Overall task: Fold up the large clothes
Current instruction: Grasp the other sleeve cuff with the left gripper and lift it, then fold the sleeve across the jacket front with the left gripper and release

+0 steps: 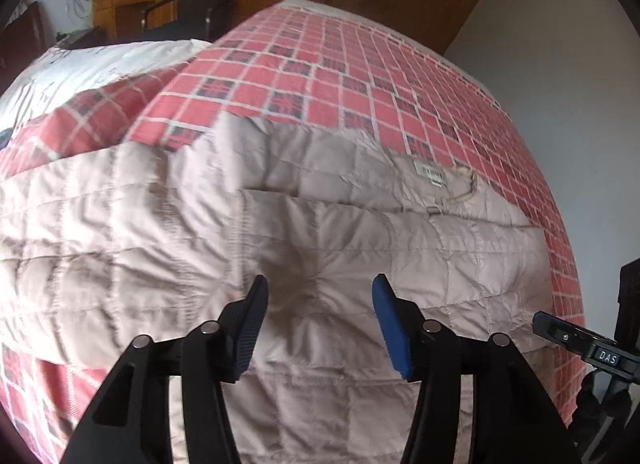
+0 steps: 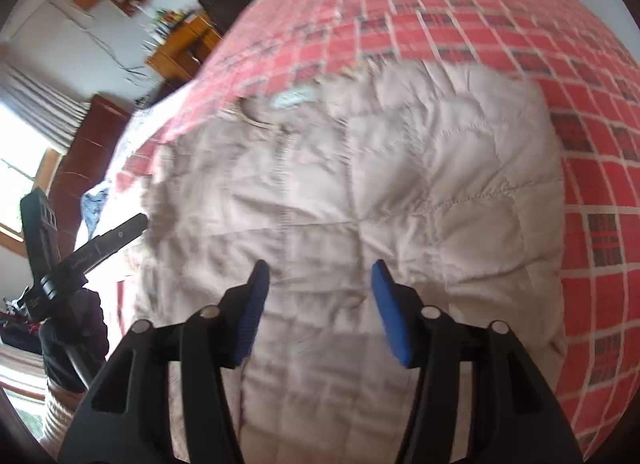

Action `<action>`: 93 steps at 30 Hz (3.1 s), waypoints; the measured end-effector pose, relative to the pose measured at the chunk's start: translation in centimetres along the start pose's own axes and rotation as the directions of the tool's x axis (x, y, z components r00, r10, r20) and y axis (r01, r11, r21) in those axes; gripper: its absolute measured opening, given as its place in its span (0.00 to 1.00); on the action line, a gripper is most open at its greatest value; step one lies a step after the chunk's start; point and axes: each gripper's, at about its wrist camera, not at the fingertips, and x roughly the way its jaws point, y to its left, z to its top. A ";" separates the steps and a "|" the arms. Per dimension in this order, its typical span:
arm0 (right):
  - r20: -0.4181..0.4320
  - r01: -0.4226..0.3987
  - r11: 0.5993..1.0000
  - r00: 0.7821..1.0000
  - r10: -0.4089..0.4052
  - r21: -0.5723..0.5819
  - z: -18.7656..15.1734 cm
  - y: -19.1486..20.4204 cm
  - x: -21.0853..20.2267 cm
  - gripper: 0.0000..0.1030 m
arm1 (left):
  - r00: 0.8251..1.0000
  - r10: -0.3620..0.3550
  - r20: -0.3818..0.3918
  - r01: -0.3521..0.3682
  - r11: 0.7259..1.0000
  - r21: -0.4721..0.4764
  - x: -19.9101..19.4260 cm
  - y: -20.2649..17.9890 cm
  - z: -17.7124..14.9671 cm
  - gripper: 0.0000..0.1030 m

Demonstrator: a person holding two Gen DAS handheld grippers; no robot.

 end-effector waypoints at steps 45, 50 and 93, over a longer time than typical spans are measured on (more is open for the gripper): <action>-0.029 0.104 0.992 0.994 -0.106 -0.070 -2.1 2.6 1.3 0.57 | 0.878 0.263 0.399 -0.029 0.863 -0.505 -15.7 25.8 -0.8 0.04; -0.014 0.106 0.993 0.994 -0.107 -0.055 -2.1 1.8 0.5 0.57 | 0.879 0.152 0.451 0.001 0.947 -0.322 -15.6 18.0 1.5 0.04; -0.030 -0.041 0.999 0.999 0.041 -0.028 1.3 2.5 0.9 0.57 | 0.984 -0.148 0.103 0.142 0.988 0.061 0.2 1.3 -0.5 0.46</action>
